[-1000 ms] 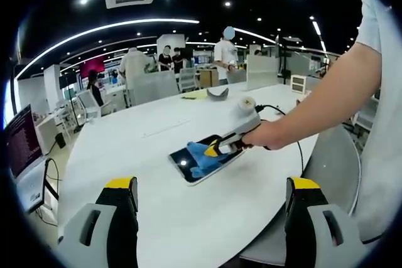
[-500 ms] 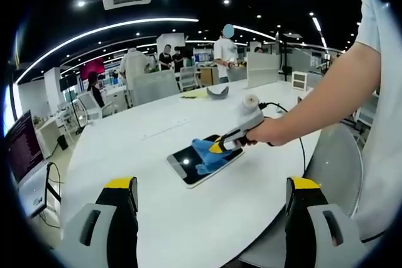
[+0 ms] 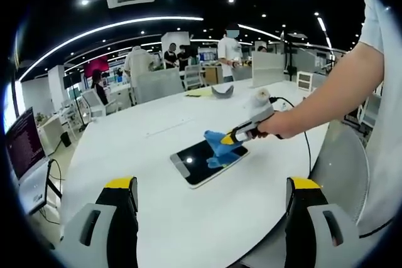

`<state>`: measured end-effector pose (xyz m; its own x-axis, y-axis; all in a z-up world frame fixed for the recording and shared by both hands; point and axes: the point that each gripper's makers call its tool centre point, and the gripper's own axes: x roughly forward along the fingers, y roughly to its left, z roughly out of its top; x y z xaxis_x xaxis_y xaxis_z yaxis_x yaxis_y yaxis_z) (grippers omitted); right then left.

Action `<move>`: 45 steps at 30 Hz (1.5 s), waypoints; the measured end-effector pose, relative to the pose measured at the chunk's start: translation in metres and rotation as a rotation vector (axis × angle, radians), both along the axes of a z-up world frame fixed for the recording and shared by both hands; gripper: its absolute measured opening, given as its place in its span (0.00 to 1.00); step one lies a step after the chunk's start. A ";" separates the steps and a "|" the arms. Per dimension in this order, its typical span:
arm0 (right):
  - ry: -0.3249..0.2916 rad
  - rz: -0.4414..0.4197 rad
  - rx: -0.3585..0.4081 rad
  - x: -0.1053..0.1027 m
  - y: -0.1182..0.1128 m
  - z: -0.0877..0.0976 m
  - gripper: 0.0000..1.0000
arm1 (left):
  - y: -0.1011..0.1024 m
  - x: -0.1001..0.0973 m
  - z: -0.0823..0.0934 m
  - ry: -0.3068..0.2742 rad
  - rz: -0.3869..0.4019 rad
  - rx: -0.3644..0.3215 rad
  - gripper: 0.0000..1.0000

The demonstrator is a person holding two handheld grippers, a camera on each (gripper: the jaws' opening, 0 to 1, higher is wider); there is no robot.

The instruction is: Wipe the mirror surface with the cleaning cloth until all visible marks leave the cleaned area.

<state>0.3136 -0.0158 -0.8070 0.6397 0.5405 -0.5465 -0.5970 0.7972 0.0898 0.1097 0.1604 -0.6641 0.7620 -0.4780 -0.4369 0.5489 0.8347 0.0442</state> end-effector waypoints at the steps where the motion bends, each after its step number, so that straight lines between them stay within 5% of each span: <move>1: -0.007 0.000 -0.013 0.000 -0.003 0.000 0.01 | 0.000 0.001 -0.001 0.003 0.002 0.003 0.99; 45: 0.007 -0.144 -0.081 0.007 -0.131 -0.007 0.01 | -0.001 0.009 0.006 -0.003 0.013 0.016 0.99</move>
